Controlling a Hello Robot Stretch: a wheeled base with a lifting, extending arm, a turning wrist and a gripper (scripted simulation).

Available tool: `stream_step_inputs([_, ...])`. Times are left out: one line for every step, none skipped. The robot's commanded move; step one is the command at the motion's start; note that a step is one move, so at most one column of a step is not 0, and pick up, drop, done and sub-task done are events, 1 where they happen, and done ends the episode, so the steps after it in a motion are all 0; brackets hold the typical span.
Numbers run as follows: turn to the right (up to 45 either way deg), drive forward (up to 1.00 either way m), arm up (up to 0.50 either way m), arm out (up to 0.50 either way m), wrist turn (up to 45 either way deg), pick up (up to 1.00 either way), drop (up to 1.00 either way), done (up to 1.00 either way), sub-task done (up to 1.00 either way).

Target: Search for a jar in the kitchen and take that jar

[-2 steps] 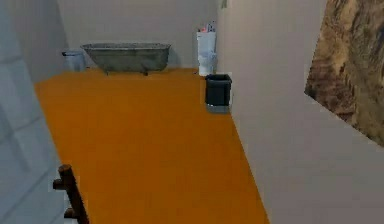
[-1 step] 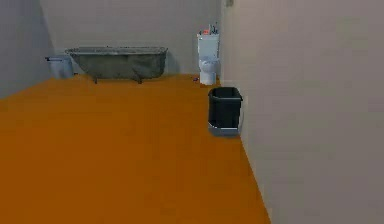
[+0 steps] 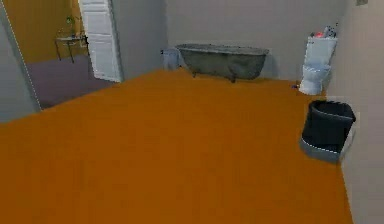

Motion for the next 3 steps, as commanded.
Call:
stream_step_inputs([0.0,0.35,0.0,0.0,0.0,0.0,0.0,0.0,0.0])
stream_step_inputs([-30.0,0.0,0.0,0.0,0.0,0.0,0.0,0.0,0.0])
stream_step_inputs([-3.0,0.0,0.0,0.0,0.0,0.0,0.0,0.0,0.0])
